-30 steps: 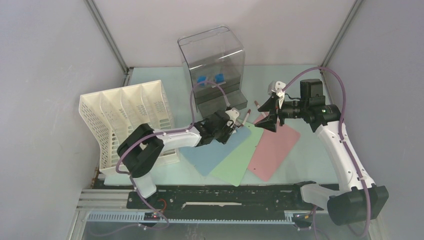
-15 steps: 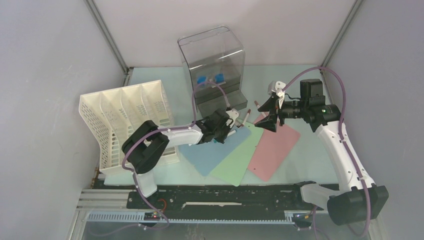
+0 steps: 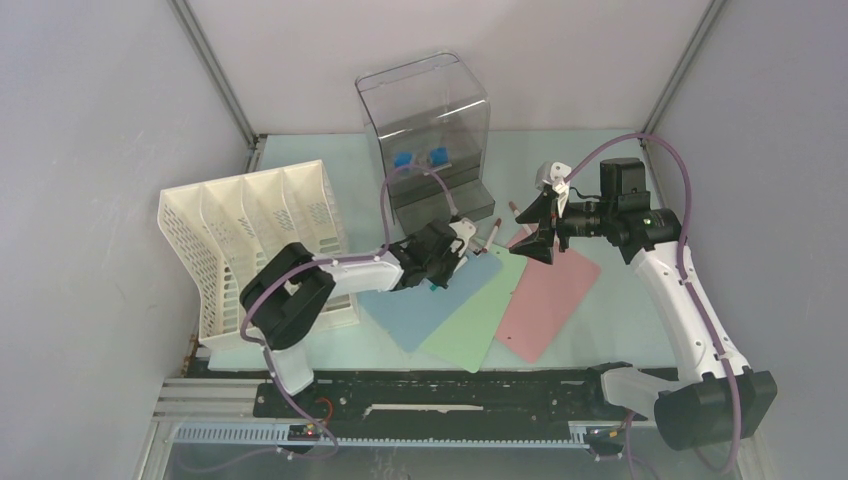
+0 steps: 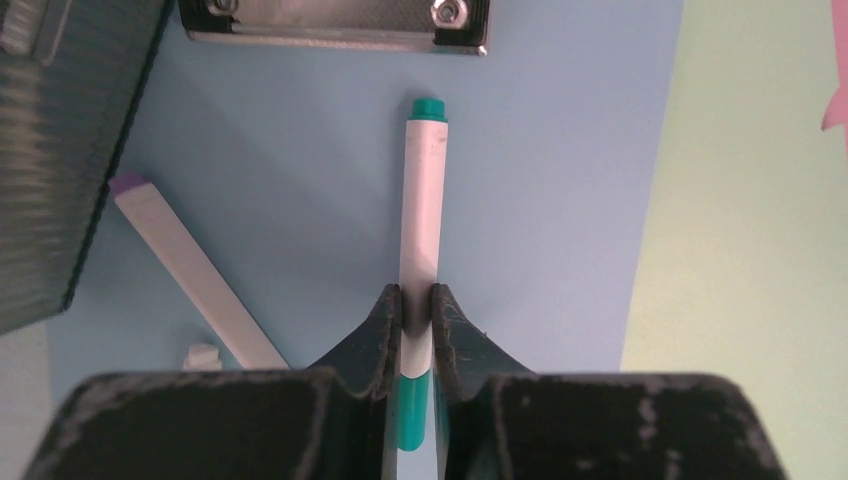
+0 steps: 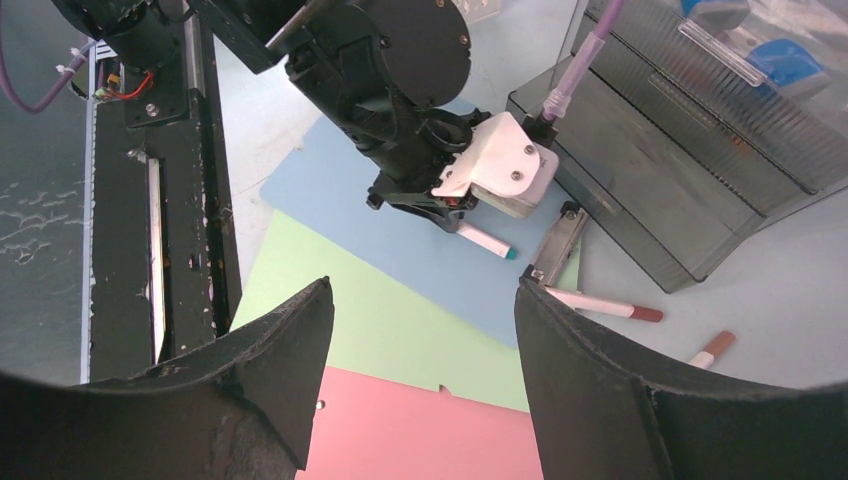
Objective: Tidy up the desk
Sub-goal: Pick up the stationery from the center of the board.
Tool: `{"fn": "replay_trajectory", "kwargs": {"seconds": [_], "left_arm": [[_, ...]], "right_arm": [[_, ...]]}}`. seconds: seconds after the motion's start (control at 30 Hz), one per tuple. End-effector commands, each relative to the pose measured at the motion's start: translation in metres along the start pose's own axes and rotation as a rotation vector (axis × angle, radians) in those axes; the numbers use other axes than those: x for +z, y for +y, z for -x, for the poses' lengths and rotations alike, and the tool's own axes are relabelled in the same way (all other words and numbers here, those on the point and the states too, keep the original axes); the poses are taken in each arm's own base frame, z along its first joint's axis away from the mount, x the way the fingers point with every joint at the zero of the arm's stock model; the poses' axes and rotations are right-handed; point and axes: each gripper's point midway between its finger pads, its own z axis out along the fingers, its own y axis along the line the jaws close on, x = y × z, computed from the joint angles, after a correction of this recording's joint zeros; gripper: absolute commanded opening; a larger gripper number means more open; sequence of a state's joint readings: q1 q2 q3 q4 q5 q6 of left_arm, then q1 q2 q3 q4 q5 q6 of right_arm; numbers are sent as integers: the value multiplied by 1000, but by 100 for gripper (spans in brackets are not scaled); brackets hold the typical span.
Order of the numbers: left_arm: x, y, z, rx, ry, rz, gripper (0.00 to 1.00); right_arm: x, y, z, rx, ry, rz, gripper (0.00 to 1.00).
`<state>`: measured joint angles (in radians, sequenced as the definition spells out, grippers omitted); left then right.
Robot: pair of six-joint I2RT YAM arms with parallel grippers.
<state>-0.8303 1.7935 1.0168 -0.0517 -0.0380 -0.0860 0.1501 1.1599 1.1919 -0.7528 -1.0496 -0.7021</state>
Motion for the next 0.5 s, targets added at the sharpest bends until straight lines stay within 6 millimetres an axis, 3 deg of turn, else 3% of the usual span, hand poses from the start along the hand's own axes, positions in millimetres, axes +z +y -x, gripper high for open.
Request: {"fn": "replay_trajectory", "kwargs": {"seconds": [0.0,0.47], "left_arm": [[-24,-12,26,-37,-116,-33,2],[-95,-31,70,-222,-458,-168,0]], "right_arm": [[0,1,0,-1,-9,15,74],[1,4,2,10,-22,38,74]]}}
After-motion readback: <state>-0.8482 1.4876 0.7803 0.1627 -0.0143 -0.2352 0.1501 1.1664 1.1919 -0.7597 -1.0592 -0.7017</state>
